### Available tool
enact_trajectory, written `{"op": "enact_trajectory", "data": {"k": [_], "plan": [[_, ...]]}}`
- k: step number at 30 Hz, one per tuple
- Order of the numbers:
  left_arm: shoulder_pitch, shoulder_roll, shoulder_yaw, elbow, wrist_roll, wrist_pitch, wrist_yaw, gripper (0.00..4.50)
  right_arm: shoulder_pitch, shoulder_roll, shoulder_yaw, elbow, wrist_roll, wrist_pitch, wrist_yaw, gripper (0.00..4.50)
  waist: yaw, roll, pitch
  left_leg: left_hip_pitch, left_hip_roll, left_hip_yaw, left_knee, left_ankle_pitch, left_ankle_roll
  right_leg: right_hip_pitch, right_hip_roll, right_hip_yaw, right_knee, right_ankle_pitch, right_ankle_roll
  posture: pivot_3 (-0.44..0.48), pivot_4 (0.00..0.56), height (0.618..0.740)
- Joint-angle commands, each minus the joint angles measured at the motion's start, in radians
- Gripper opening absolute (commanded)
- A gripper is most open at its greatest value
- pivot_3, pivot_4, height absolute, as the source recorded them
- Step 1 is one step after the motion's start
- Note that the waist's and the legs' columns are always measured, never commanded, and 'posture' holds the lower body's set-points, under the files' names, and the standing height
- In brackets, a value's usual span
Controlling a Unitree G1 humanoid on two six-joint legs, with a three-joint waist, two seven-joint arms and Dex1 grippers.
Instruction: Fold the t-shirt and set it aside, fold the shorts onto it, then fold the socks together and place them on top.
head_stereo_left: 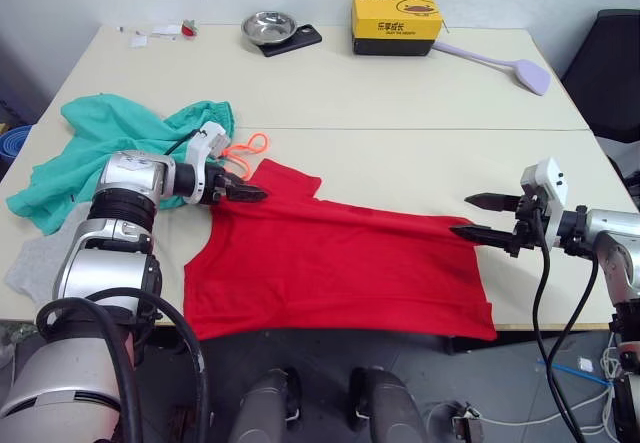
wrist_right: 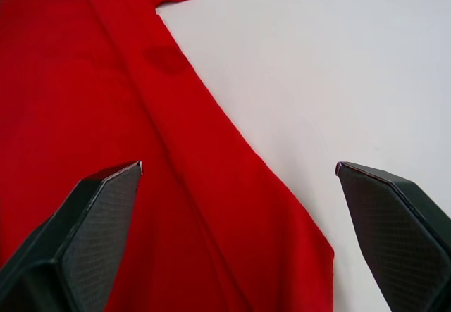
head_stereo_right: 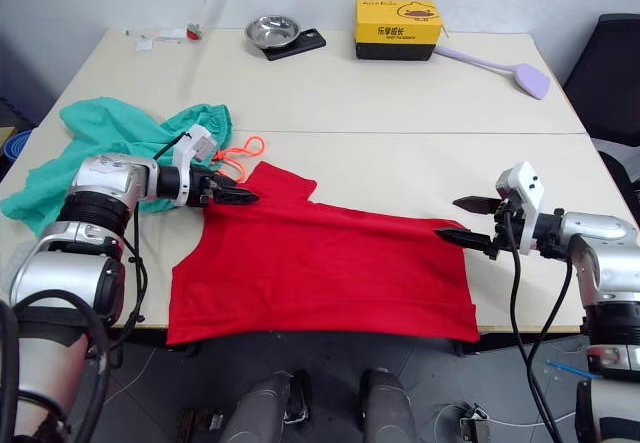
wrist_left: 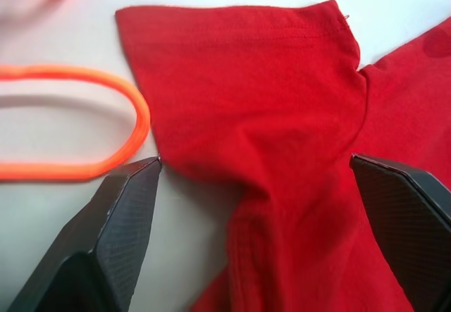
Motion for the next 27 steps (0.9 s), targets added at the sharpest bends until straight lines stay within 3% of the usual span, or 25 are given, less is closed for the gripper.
{"op": "enact_trajectory", "data": {"k": [1,9,17,20,27], "plan": [[-0.025,0.004,0.024,0.012,-0.011,0.074,0.007,4.50,0.025,-0.004,-0.045,-0.048,0.028,0.009,-0.010,4.48,0.000,0.000,0.000,0.000,0.000,0.000,0.000,0.000,0.000,0.000,0.000,0.000,0.000,0.000,0.000,0.000,0.150,0.740],[-0.069,-0.115,0.118,0.076,-0.058,0.049,0.127,4.50,0.053,0.004,-0.052,-0.079,0.044,0.020,-0.032,4.48,0.013,0.000,0.000,0.000,0.000,0.000,0.002,0.000,0.001,0.001,-0.001,0.003,0.000,0.000,0.000,0.000,0.150,0.740],[-0.102,-0.176,0.188,0.158,-0.075,-0.011,0.204,4.50,0.085,-0.004,-0.073,-0.114,0.064,0.034,-0.048,4.48,0.027,0.000,0.000,0.000,-0.001,0.000,0.003,-0.001,0.001,0.001,-0.002,0.003,0.000,0.000,0.000,0.000,0.150,0.740],[-0.097,-0.189,0.213,0.164,-0.089,-0.037,0.211,3.89,0.108,0.000,-0.092,-0.136,0.074,0.036,-0.058,4.50,0.026,0.000,0.000,0.000,-0.001,0.000,0.004,-0.001,0.001,0.001,-0.002,0.003,0.000,0.000,0.000,0.000,0.150,0.740],[-0.059,-0.177,0.273,0.145,-0.125,-0.077,0.194,1.69,0.166,0.010,-0.126,-0.186,0.091,0.016,-0.082,4.50,0.024,0.000,0.000,0.000,-0.001,0.000,0.002,-0.001,0.001,0.001,-0.001,0.003,0.000,0.000,0.000,0.000,0.150,0.740]]}}
